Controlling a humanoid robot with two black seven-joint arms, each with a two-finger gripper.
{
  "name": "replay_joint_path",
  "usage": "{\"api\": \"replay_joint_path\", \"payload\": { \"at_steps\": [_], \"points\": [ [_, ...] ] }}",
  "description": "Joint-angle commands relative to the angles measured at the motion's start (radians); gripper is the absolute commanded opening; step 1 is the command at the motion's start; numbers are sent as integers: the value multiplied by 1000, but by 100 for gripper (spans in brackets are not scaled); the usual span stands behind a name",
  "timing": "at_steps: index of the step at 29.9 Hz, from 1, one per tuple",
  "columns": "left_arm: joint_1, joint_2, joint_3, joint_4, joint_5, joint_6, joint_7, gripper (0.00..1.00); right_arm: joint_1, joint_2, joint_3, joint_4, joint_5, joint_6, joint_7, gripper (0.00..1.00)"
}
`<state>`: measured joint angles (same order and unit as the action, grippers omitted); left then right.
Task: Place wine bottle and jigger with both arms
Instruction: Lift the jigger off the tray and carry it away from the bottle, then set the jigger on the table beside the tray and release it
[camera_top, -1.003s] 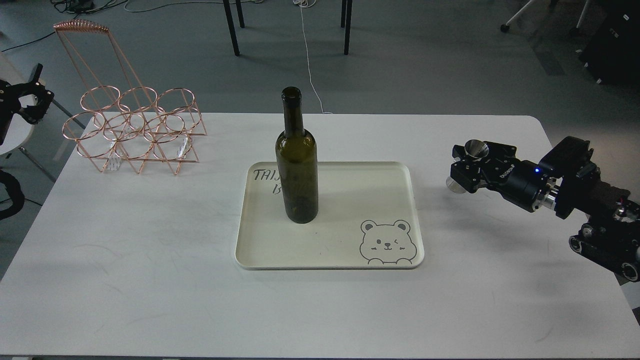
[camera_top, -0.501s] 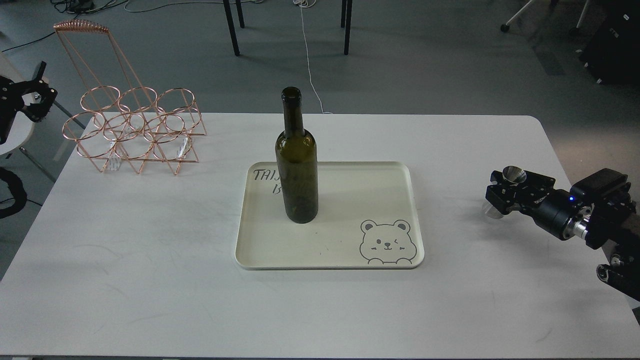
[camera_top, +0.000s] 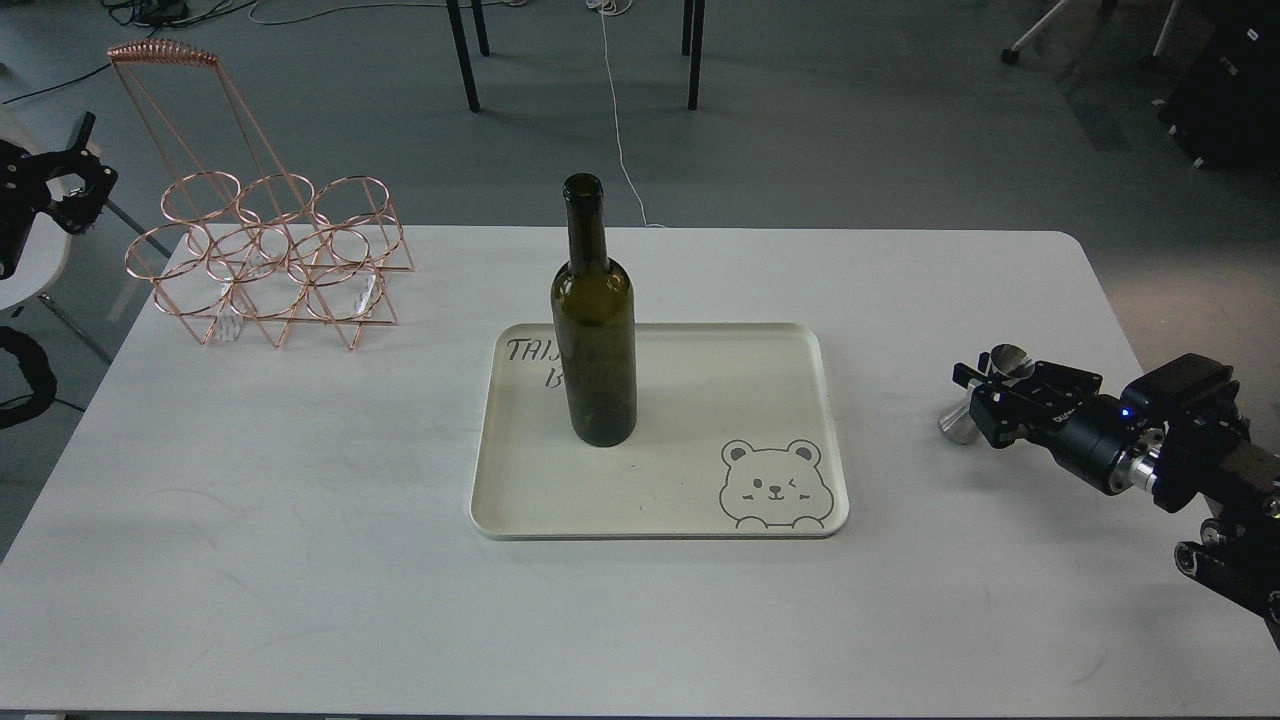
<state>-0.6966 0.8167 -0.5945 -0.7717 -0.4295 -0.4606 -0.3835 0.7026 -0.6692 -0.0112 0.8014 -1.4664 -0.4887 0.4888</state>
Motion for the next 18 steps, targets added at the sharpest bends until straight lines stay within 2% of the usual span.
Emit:
{"api": "replay_joint_path", "payload": {
  "at_steps": [1,5,8,10,18],
  "points": [
    [-1,2,-1,0,0,-3,0,98,-3,-9,-1,7,0,0,0,43],
    [-1,2,-2,0,0,-3,0,98,-8,-27,-3,10,6,0,0,49],
    [-10,2,-1,0,0,-1,2,98,-11,-68,-3,64,8,0,0,61],
    [-15,2,-1,0,0,-1,2,98,-17,-140,0,134,15,0,0,69],
    [-20,21,10,-3,1,-7,14,98,-11,-291,7,274,121,0,0,82]
  ]
}}
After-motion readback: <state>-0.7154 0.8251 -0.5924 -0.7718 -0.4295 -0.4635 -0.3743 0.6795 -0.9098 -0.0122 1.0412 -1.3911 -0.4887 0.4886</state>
